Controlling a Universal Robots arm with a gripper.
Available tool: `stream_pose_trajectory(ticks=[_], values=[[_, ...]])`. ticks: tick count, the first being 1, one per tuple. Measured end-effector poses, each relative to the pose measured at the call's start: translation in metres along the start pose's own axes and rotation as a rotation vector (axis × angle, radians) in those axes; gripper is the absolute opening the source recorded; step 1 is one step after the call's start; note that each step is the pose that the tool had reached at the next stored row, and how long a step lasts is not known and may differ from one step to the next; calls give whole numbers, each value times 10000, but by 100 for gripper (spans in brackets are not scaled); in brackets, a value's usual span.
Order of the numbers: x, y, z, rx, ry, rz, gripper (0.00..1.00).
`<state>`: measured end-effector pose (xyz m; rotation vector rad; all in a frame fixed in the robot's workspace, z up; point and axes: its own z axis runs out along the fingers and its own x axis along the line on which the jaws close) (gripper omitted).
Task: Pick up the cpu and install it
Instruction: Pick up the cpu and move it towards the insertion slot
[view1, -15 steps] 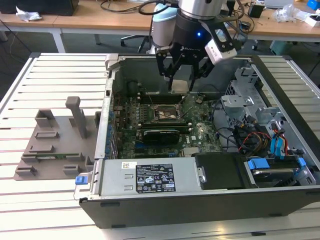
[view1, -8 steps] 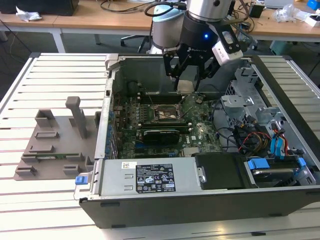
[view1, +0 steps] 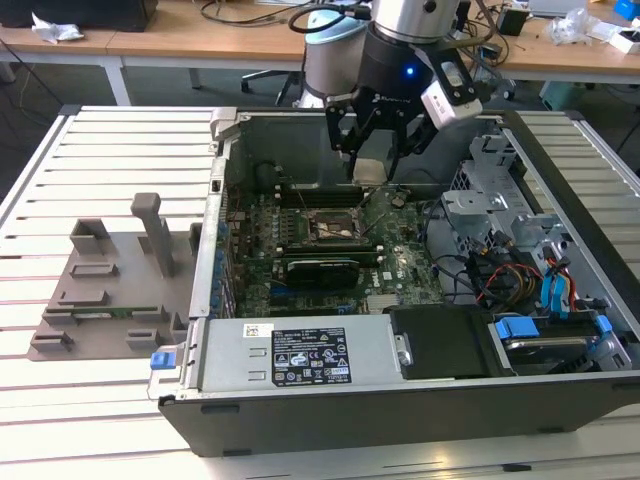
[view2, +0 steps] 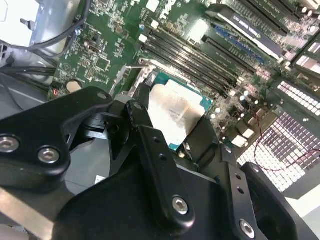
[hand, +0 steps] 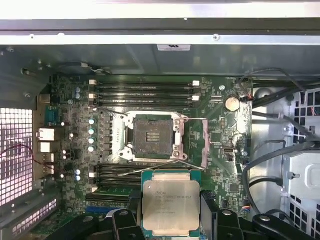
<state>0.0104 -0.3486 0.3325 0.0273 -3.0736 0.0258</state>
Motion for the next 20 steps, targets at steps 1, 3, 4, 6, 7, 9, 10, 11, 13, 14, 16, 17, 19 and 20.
stream_pose_trajectory(ticks=[1,3,4,6,7,9,10,11,13,14,16,17,19,20], values=[[13,7,11,0,0,-1,55],[44,23,47,0,0,-4,55],[50,30,62,0,0,-4,55],[57,55,117,3,0,-7,55],[57,74,151,1,-1,-11,55],[64,125,189,21,0,-15,55],[67,137,198,28,0,-16,55],[67,146,206,34,0,-16,55],[66,163,224,42,0,-16,55],[65,171,236,44,0,-15,55],[64,184,255,49,0,-15,55],[63,190,263,51,0,-15,55],[61,206,286,56,0,-15,55],[60,212,294,58,0,-15,55]])
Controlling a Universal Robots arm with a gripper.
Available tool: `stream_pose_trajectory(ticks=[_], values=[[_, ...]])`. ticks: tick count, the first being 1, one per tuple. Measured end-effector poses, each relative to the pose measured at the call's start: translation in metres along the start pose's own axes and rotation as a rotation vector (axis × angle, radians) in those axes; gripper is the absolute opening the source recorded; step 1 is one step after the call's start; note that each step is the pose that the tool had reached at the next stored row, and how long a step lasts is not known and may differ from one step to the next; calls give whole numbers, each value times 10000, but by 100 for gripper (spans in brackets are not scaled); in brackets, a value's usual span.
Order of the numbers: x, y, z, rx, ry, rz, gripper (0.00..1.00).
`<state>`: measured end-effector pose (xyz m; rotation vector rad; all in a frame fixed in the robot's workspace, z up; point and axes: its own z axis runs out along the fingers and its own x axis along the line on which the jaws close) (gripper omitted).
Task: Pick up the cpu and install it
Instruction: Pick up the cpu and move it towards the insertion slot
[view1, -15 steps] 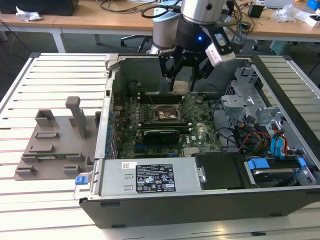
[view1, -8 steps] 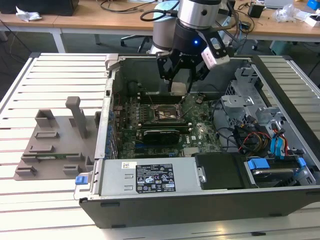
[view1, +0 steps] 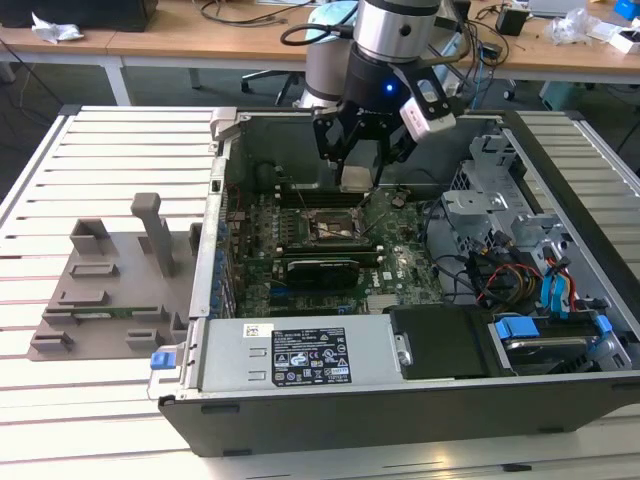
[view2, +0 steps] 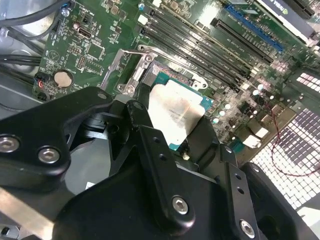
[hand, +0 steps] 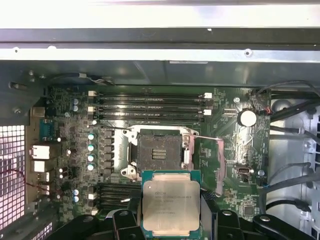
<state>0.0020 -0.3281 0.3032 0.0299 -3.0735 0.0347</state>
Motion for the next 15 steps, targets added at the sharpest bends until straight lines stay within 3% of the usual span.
stream_pose_trajectory(ticks=[15], values=[[-14,124,176,35,0,3,55]])
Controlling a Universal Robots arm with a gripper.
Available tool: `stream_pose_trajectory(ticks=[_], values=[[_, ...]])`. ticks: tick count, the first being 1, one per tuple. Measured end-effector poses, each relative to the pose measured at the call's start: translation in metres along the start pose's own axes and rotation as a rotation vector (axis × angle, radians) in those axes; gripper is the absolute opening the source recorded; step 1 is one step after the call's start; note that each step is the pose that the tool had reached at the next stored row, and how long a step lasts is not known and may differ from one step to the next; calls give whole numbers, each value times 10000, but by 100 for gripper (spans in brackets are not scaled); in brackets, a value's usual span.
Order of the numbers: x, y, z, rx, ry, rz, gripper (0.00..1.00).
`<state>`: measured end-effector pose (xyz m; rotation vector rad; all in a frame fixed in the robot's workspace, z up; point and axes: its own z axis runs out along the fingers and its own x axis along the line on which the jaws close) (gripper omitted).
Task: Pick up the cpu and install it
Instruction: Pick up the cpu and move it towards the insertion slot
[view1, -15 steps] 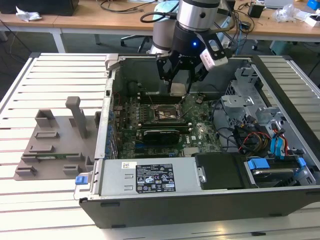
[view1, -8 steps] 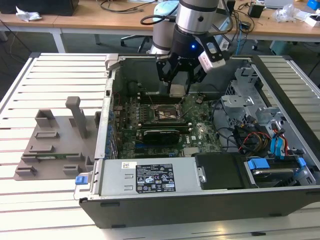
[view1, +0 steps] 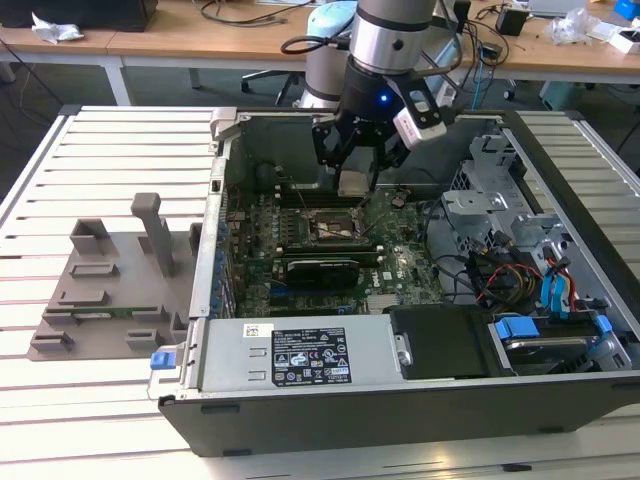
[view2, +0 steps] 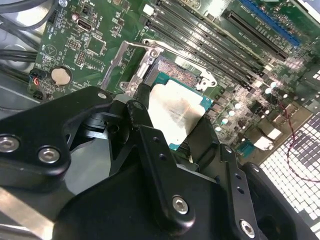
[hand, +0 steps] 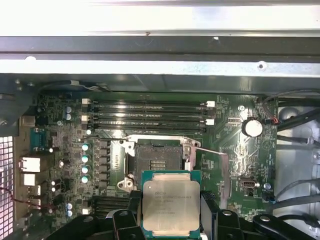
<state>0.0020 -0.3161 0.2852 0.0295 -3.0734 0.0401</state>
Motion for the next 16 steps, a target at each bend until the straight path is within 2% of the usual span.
stream_pose_trajectory(ticks=[8,11,16], values=[[2,78,77,43,1,2,55],[30,81,89,66,3,4,55],[31,81,89,73,2,4,55]])
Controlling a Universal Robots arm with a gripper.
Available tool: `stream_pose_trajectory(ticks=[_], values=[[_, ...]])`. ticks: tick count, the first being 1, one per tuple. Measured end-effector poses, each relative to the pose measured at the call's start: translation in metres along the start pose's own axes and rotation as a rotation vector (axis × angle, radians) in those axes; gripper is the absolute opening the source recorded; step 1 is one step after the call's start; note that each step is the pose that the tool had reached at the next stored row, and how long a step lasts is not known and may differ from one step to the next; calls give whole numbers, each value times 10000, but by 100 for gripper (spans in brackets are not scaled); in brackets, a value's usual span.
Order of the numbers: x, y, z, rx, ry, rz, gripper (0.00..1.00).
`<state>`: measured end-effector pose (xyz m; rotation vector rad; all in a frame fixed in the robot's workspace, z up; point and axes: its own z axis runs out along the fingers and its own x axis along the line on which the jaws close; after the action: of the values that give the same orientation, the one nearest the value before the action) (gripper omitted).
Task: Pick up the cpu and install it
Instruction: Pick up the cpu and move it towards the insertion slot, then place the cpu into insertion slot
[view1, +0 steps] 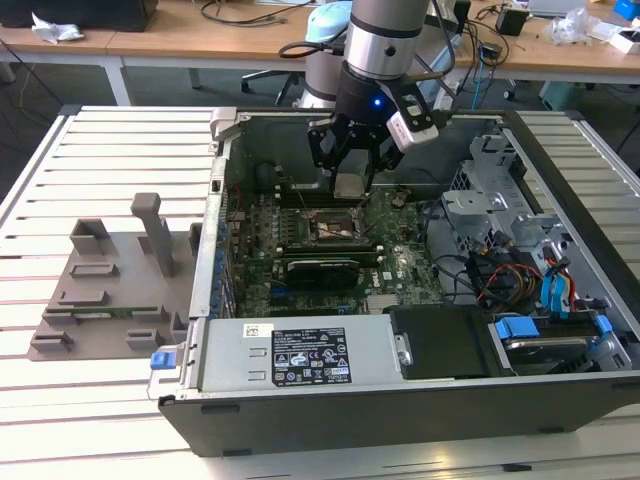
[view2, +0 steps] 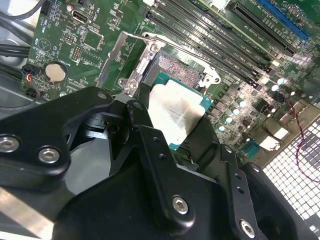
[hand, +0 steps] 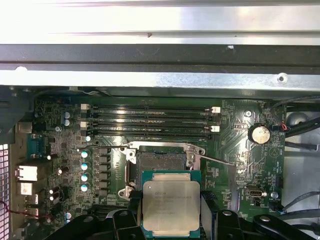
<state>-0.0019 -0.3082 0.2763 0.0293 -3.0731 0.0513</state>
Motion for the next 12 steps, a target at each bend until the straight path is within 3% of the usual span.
stream_pose_trajectory(ticks=[10,12], values=[[0,0,0,3,0,0,55],[65,0,5,3,-31,2,55]])
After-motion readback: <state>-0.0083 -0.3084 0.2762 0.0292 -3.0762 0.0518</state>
